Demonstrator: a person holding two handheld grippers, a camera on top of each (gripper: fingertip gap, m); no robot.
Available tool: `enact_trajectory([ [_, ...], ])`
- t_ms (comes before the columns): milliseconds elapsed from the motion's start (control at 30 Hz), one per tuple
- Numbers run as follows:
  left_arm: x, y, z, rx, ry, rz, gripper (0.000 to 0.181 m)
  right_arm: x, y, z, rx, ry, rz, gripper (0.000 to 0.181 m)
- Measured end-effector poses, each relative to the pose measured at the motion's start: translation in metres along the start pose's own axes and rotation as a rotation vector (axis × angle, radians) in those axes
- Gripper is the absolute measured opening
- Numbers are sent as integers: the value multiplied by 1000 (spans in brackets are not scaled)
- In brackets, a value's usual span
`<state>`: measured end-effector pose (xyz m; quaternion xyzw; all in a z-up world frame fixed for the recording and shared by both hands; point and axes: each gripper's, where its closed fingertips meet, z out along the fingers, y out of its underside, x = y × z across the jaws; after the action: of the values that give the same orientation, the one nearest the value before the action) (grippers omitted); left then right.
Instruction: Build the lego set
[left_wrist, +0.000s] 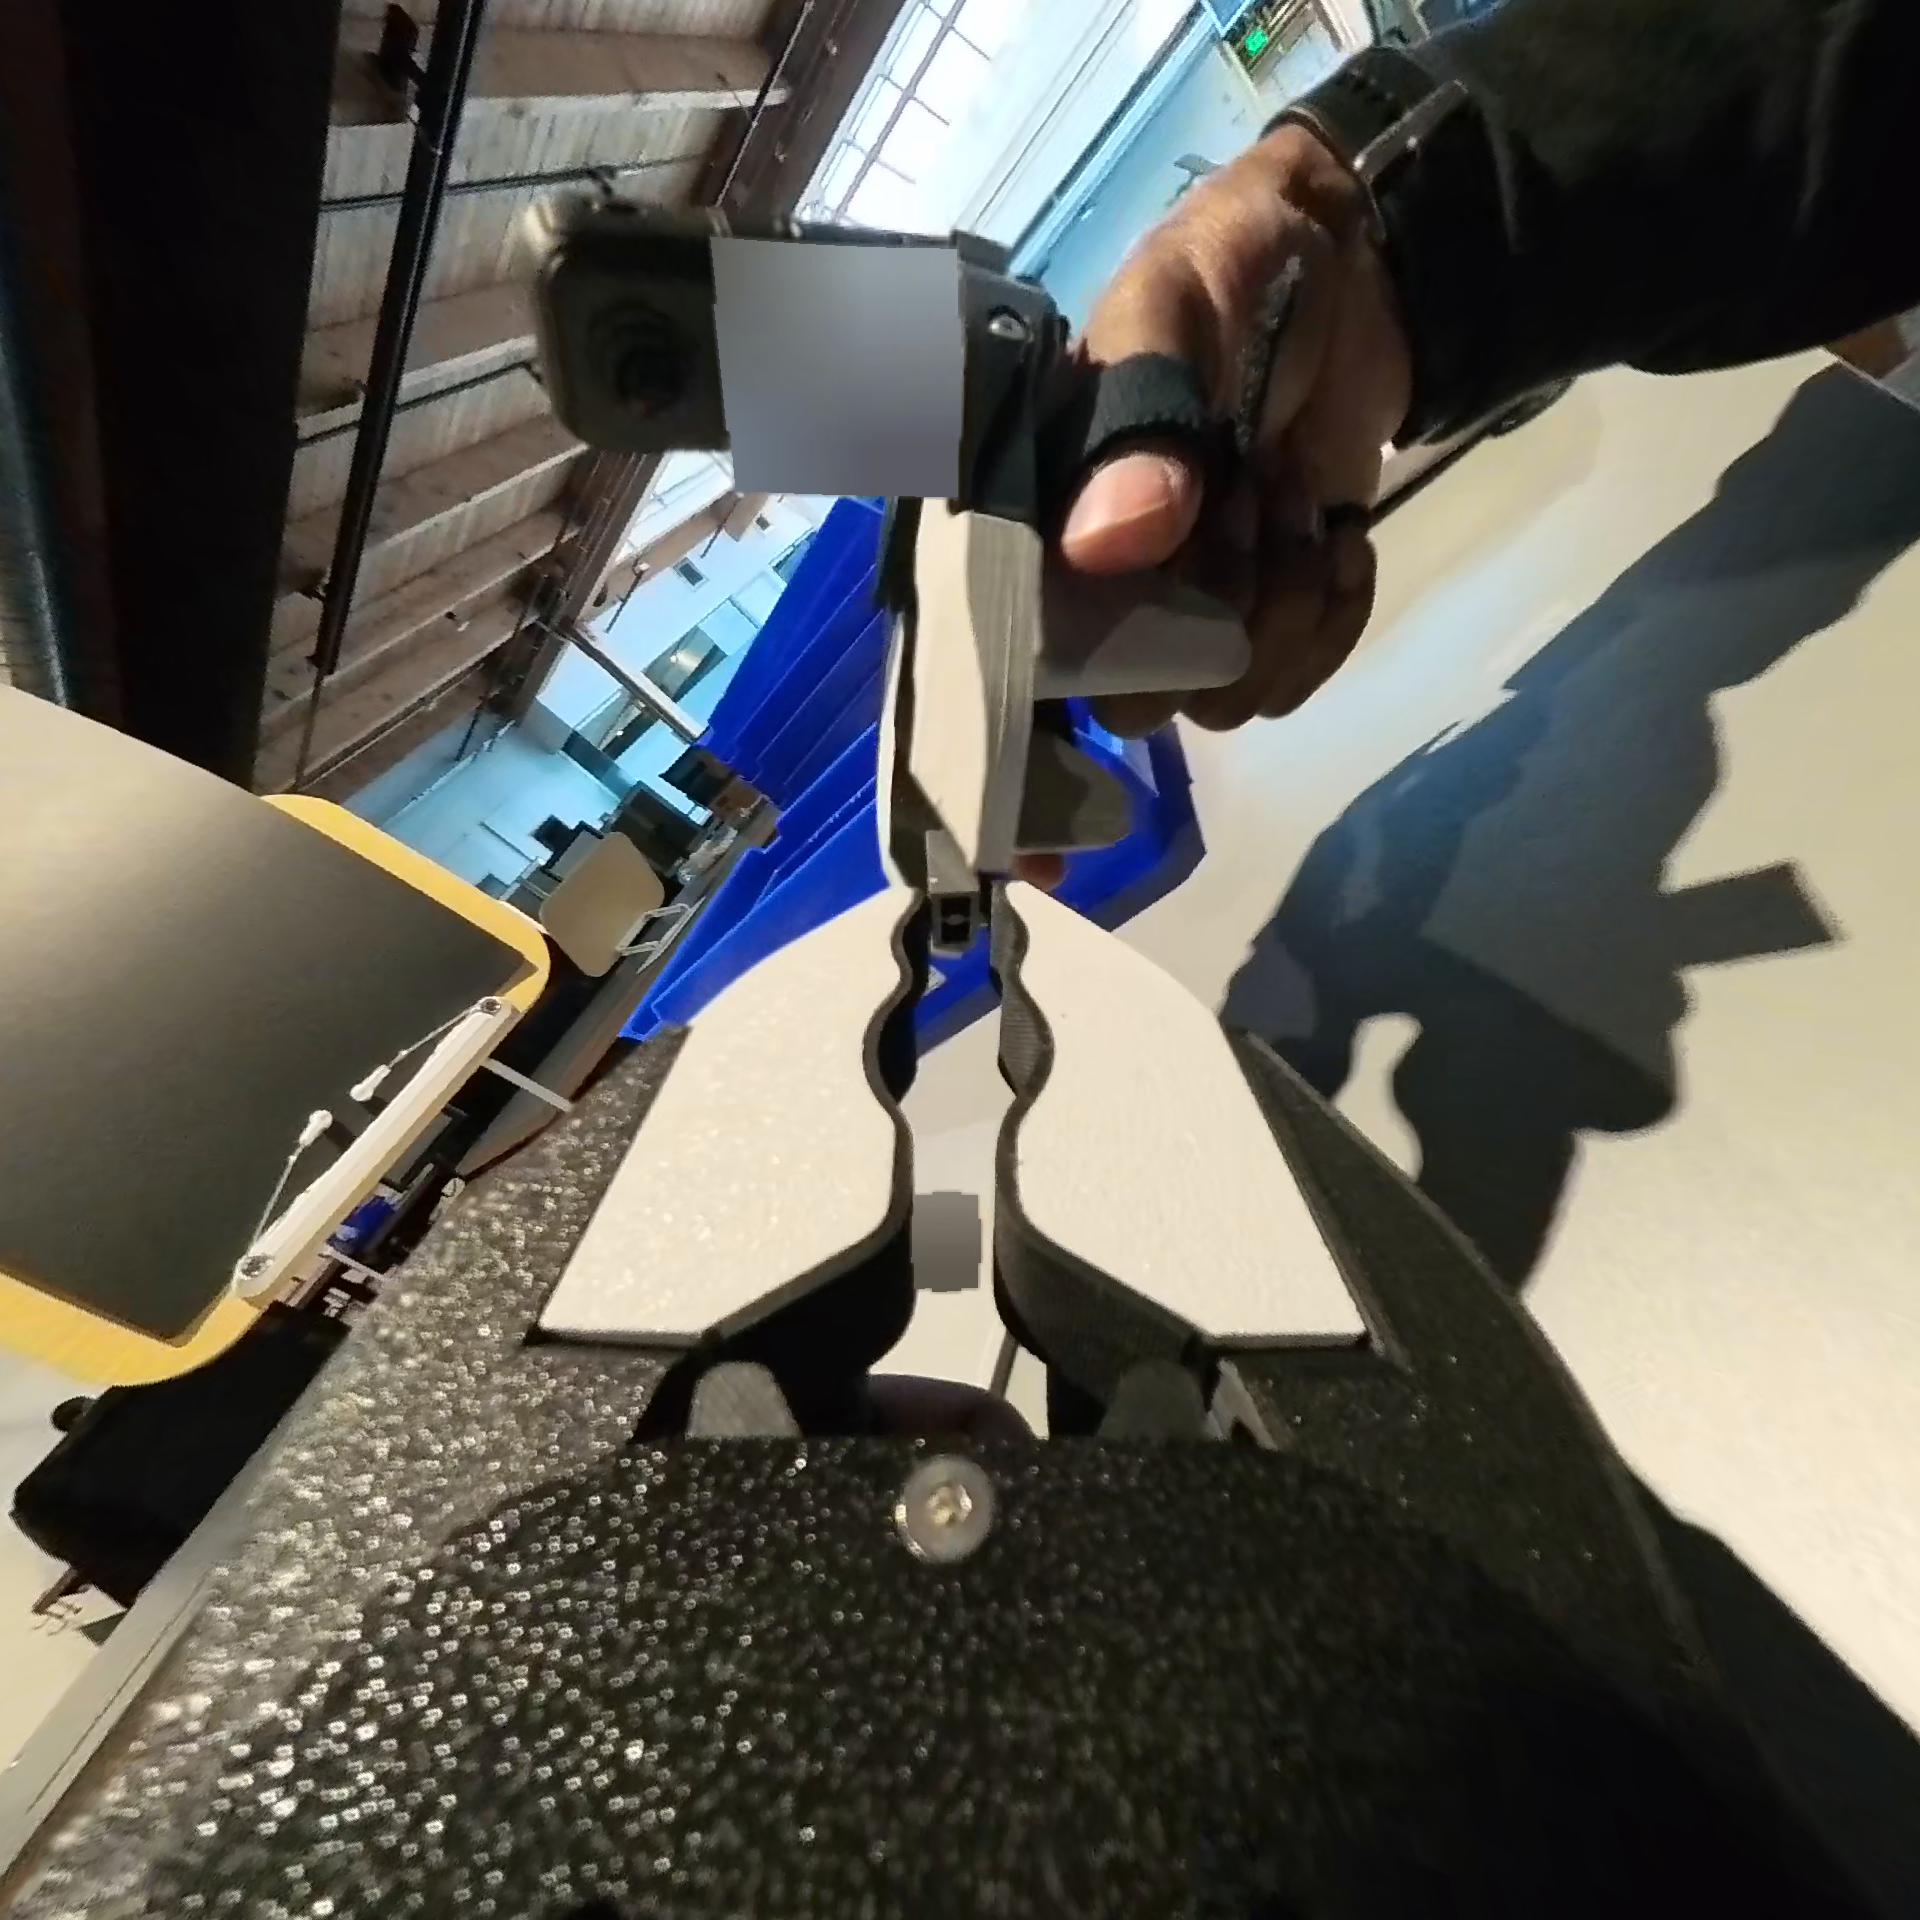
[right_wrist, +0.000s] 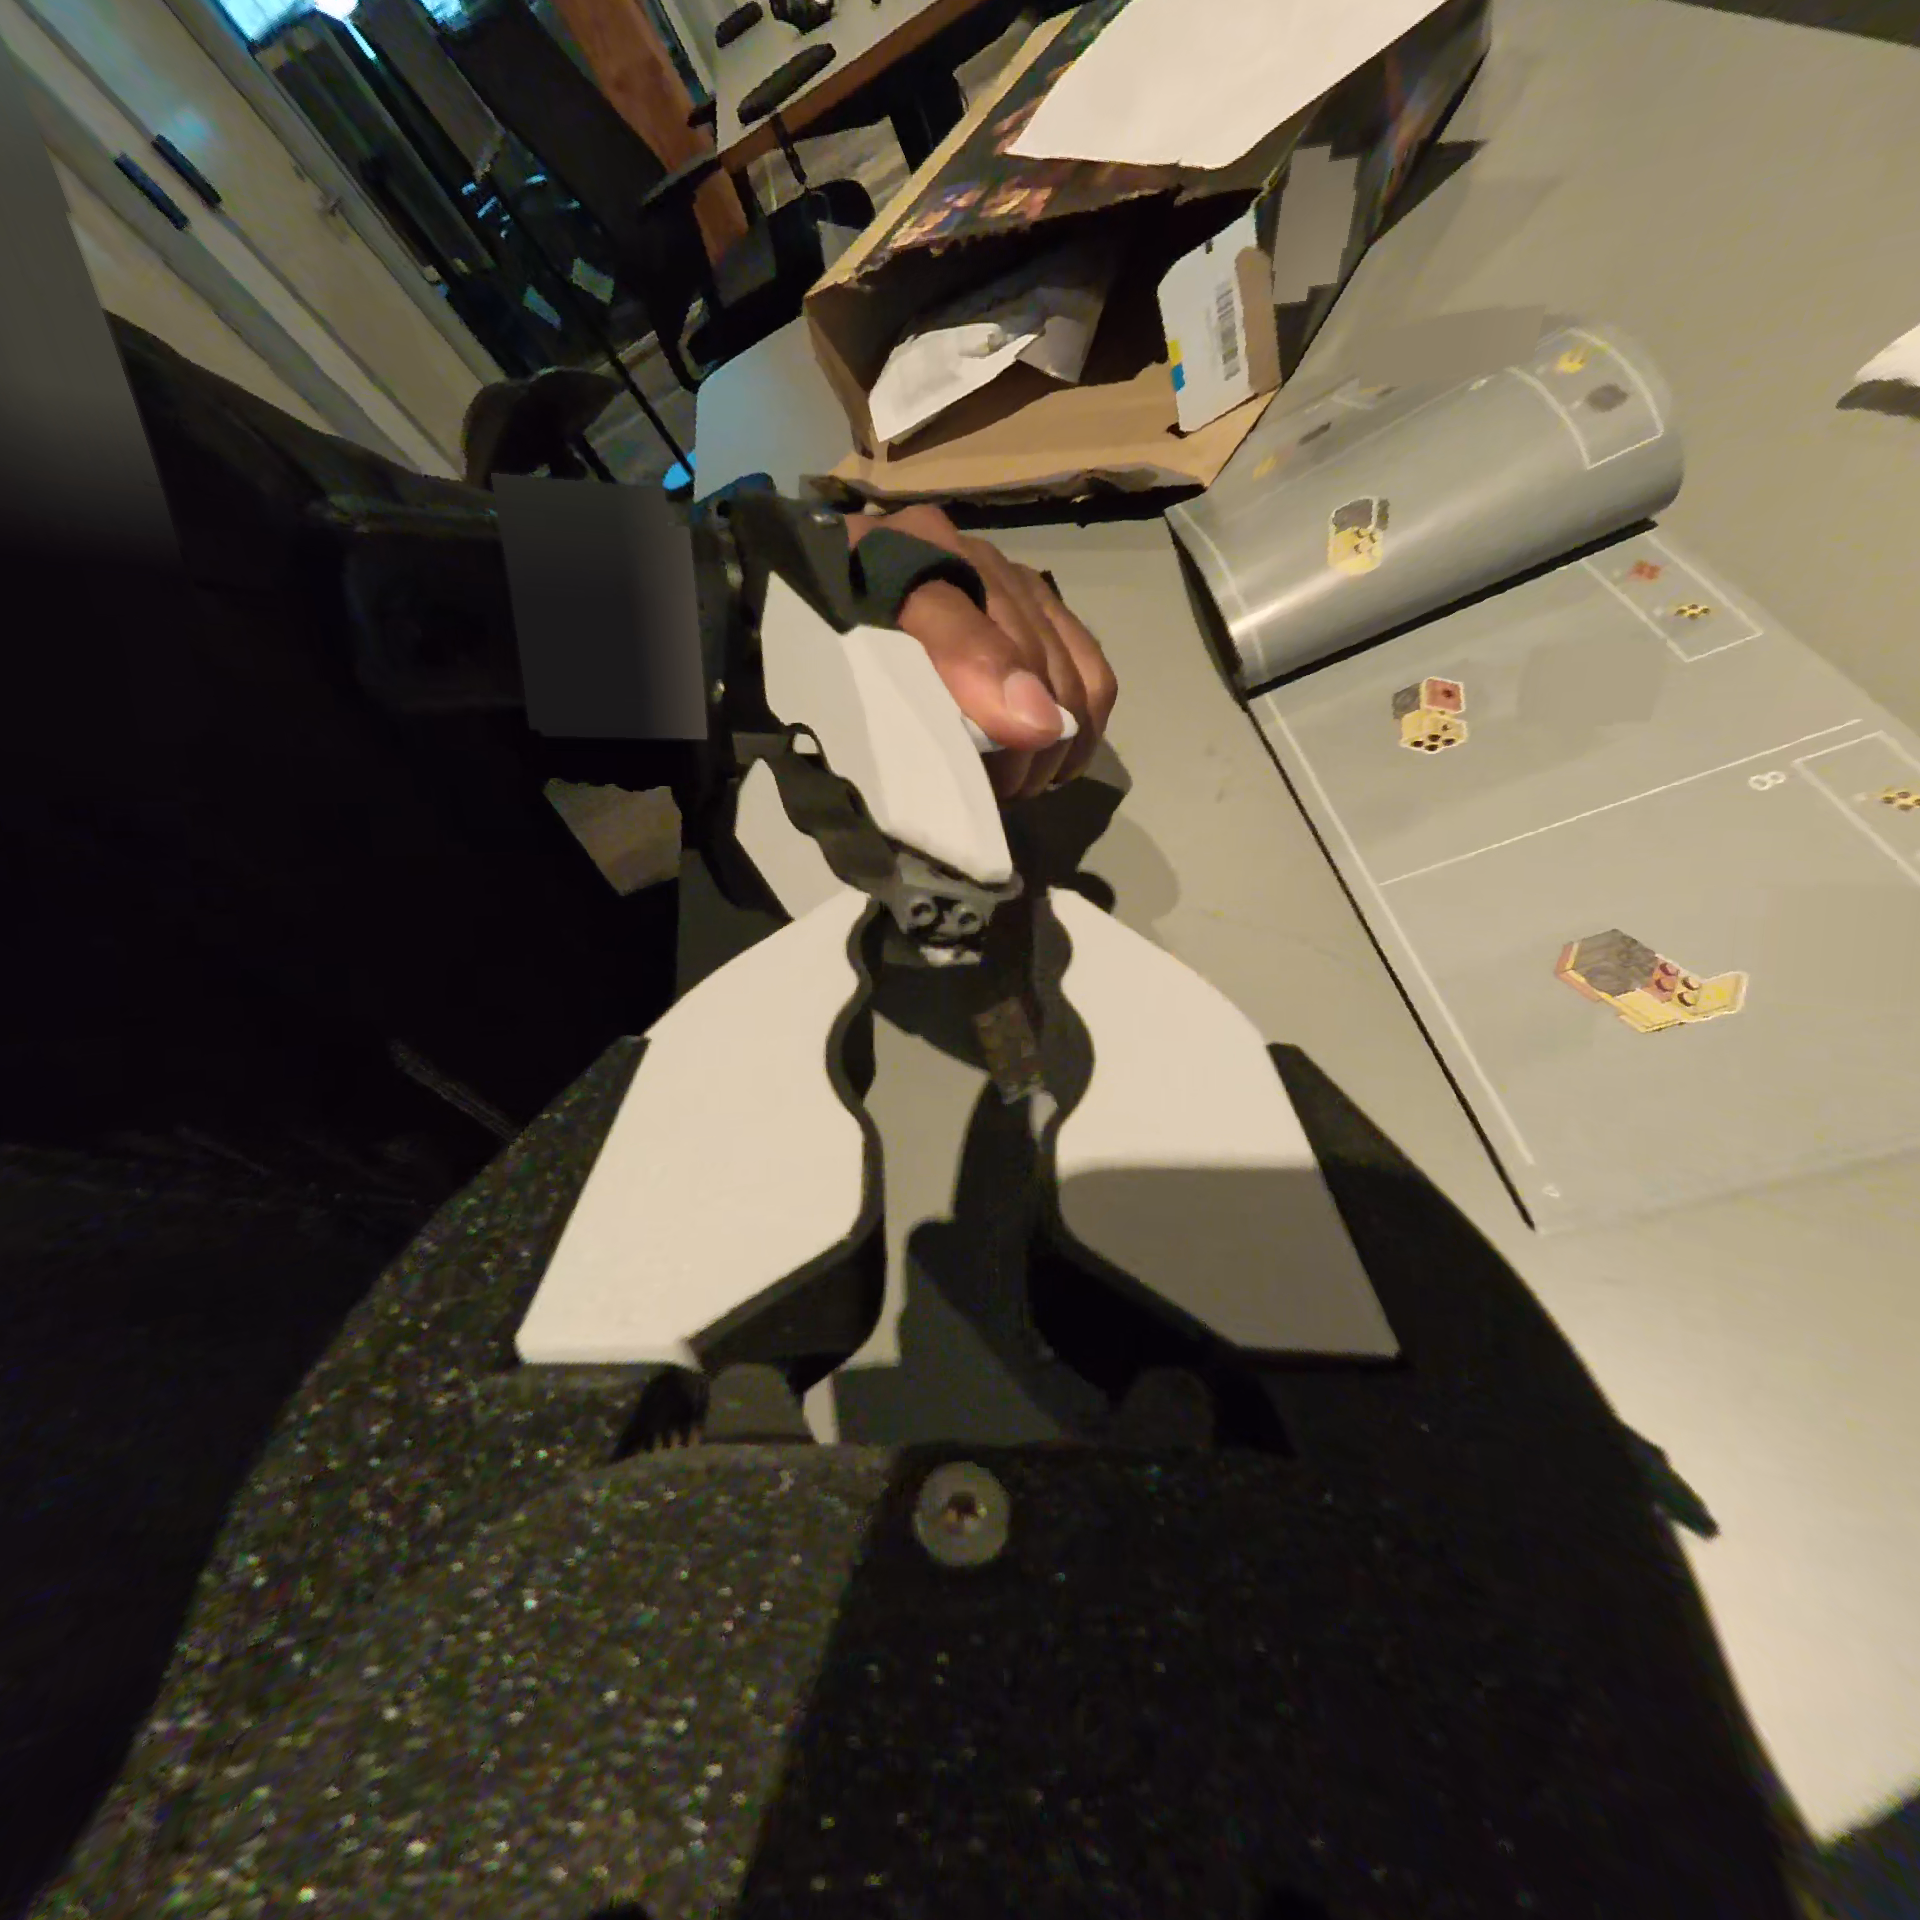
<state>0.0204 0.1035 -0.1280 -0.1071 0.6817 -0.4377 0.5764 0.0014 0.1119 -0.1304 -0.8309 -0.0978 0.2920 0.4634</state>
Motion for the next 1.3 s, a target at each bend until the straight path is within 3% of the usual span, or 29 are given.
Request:
enact_trajectory([
  [267, -11, 4, -2, -9, -10, -146, 10, 4, 3, -7, 55, 80, -131, 40],
  [467, -15, 0, -3, 35, 32, -329, 10, 1, -17, -15, 235, 195, -321, 46],
  [667, -16, -6, -4, 101, 102, -545, 10, 2, -28, -26, 381, 364, -494, 21],
  [833, -19, -9, -6, 133, 131, -657, 10, 1, -30, -27, 441, 397, -561, 15],
  [967, -20, -9, -7, 144, 140, -681, 10, -2, -40, -30, 574, 394, -547, 28],
  [1133, -18, -13, -7, 175, 171, -734, 10, 2, -49, -28, 666, 402, -472, 57],
  [1300, -27, -19, -5, 234, 153, -906, 10, 5, -64, -39, 833, 407, -319, 78],
])
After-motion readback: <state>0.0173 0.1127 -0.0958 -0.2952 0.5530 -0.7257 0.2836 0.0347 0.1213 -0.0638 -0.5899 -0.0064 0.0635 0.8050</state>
